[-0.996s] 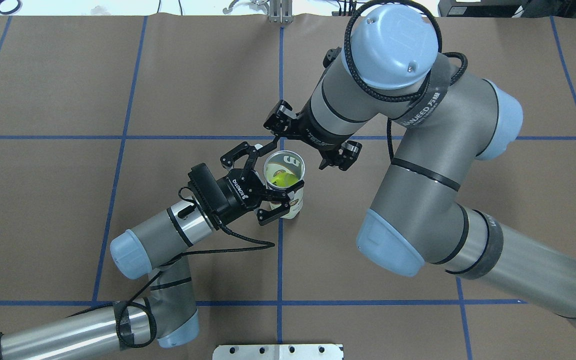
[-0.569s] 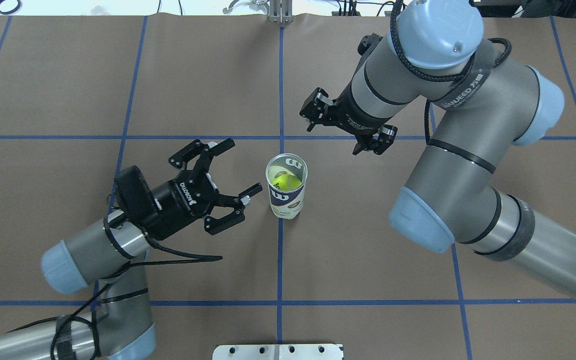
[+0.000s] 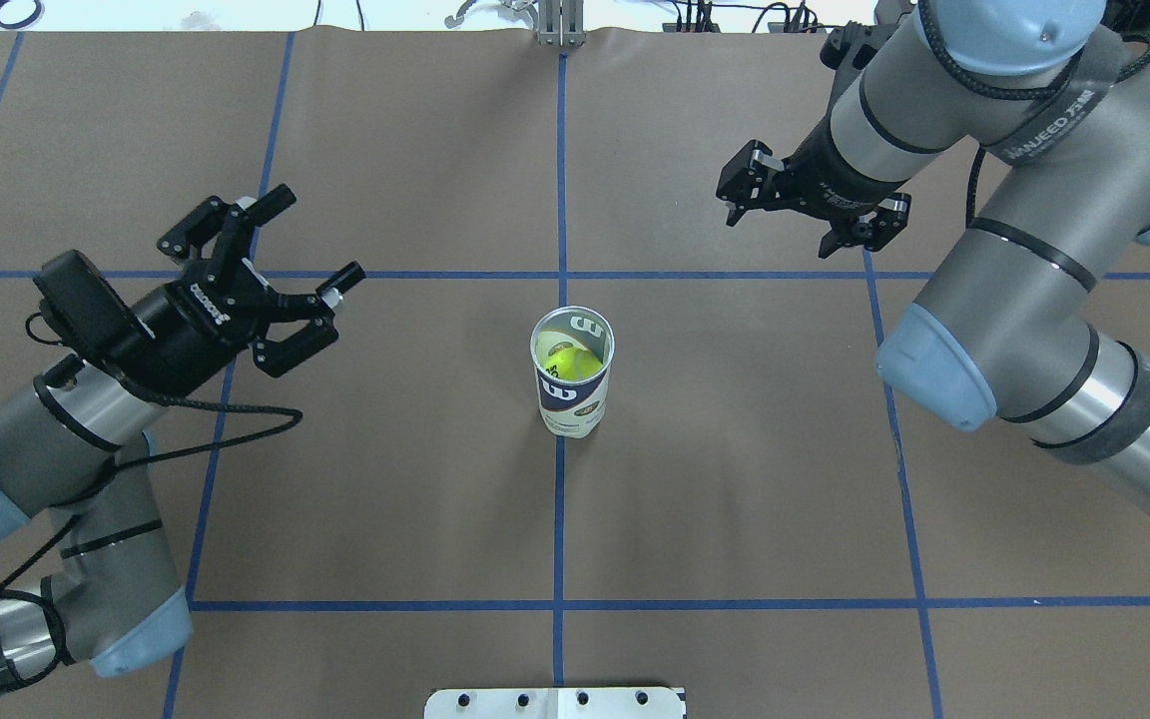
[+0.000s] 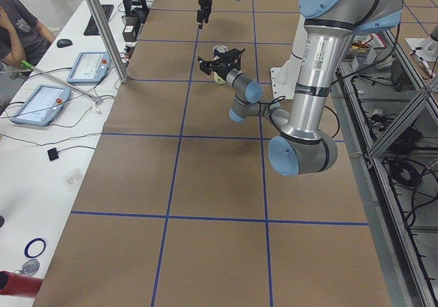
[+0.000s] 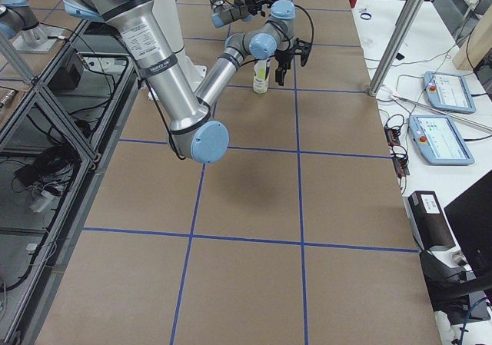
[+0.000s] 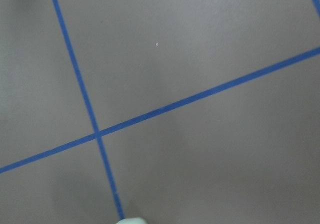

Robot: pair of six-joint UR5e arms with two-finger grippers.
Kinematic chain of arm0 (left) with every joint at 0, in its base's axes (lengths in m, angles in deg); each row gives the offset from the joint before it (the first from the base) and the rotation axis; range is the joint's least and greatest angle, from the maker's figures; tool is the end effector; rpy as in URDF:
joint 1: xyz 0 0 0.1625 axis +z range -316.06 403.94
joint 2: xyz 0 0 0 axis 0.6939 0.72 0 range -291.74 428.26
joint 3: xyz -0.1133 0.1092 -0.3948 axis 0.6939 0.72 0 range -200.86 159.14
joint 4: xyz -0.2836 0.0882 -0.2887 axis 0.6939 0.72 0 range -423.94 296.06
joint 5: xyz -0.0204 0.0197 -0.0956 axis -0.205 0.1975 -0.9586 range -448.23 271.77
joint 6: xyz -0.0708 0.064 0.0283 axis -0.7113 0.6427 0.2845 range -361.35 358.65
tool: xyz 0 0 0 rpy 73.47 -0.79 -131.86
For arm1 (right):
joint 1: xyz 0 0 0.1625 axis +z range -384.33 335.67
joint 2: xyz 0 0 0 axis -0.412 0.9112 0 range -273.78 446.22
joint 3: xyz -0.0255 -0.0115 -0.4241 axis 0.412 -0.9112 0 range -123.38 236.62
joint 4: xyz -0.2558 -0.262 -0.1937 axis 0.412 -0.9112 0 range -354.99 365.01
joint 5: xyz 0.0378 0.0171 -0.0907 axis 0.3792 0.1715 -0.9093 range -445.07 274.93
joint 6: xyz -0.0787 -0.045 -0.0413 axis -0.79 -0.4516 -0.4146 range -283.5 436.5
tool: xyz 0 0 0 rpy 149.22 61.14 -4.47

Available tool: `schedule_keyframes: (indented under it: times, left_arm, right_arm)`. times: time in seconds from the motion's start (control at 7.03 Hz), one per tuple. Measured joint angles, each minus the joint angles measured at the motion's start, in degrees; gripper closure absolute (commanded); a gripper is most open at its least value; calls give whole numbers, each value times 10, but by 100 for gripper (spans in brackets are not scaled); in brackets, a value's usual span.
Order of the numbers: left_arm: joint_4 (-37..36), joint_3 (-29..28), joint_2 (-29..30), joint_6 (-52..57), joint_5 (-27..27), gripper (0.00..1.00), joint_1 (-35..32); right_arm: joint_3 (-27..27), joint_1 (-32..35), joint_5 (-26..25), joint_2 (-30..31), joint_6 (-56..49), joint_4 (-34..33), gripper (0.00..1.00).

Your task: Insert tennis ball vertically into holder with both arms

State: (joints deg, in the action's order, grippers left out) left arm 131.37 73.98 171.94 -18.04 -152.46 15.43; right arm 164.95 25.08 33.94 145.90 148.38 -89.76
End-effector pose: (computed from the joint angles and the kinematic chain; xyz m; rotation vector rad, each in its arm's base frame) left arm 0.3474 -0.3897 0.3182 1.7750 1.1148 -0.0170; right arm -0.3297 -0.5155 0.2286 0.0166 -0.8926 0.3158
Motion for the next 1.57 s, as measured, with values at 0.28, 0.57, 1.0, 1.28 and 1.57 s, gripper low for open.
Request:
schedule_keyframes:
  times: [0.28, 0.57, 1.0, 1.28, 1.57]
  left_arm:
    - [-102, -7, -7, -93, 35, 2, -65]
    - [-227, -8, 5, -118, 39, 1, -97]
    - [-384, -6, 28, -125, 37, 2, -132]
    - [-504, -6, 36, -124, -10, 2, -169]
    - [-632, -8, 40, -119, -119, 2, -228]
  right_arm:
    - [-30, 45, 3, 19, -87, 0, 0]
    - [-75, 93, 12, 22, -173, 0, 0]
    - [-116, 142, 37, 23, -246, 1, 0]
    - [-148, 176, 58, 22, -309, 1, 0]
    - [-170, 192, 64, 23, -352, 2, 0]
